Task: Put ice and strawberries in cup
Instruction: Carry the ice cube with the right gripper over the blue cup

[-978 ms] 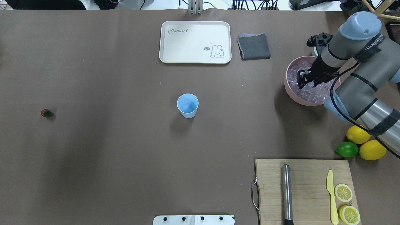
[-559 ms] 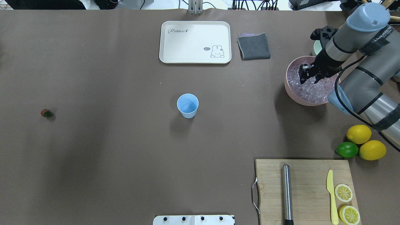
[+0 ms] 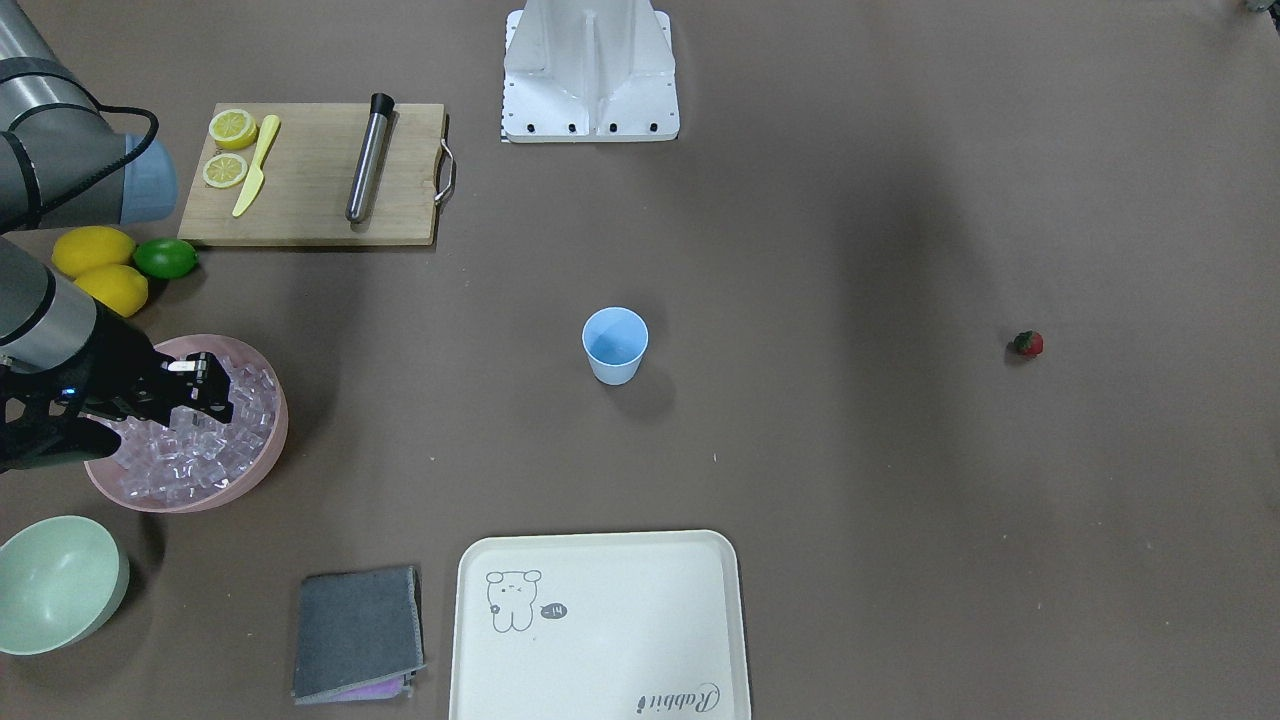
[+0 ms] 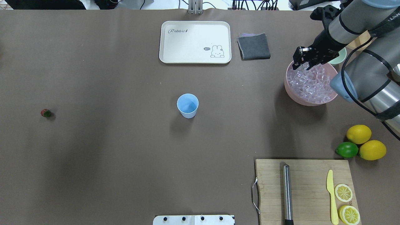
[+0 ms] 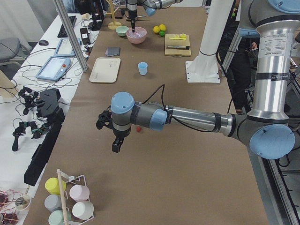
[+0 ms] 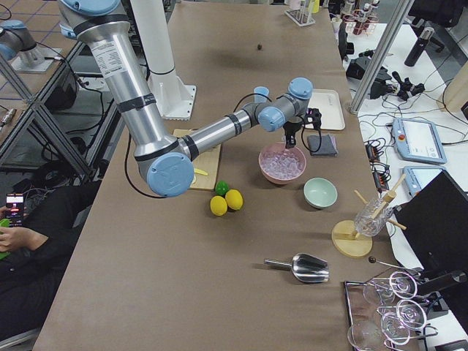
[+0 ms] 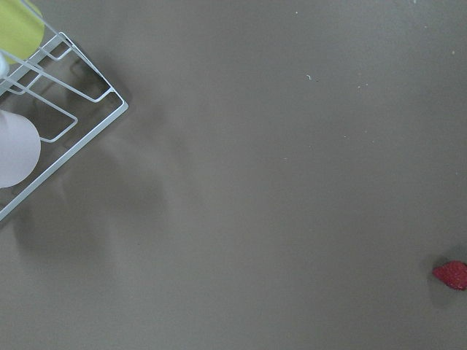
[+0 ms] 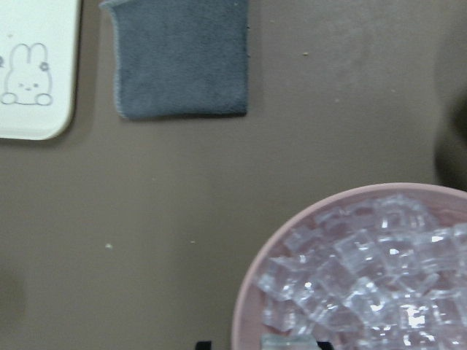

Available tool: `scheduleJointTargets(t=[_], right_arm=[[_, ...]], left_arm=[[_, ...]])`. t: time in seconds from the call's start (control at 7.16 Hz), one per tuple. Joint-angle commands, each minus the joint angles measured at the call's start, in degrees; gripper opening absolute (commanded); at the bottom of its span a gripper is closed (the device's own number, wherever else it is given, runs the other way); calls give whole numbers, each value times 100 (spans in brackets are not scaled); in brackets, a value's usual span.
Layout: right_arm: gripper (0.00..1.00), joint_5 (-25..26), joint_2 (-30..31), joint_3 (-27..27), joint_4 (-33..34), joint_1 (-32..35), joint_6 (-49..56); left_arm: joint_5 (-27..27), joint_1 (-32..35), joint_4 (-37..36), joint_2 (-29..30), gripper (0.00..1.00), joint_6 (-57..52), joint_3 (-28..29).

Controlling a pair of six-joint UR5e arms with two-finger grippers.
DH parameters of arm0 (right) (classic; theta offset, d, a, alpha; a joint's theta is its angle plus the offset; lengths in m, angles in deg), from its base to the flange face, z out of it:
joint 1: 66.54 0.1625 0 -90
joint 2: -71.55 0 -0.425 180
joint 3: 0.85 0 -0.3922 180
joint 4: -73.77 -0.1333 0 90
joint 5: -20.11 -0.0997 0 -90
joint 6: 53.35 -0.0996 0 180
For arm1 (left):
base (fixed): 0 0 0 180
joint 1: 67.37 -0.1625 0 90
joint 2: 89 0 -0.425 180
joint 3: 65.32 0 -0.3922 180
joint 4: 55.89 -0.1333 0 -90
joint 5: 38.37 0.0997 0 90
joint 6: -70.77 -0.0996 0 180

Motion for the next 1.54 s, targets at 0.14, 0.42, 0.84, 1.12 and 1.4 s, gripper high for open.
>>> scheduleJointTargets(t=[0.14,0.42,0.84,1.12,1.4], right_arm=[[0,193,-577,125,-1011,-1041,-2234],[0,1043,-1076,73,-1077,-1779,-2959],[0,1616,-1639,-128,-1015,-2343,-3295],[0,1760,-1773,-488,-1067,-2503,-3287],[0,1839,-1931,-622,-1059,-2512,-3287]], left_arm=[[1,-9,12,-14,98,0,19],[1,-9,12,-57,98,-26,11],[1,-9,12,-66,98,-44,54],[1,0,12,-84,98,-53,54],[1,0,12,-84,98,-53,72]])
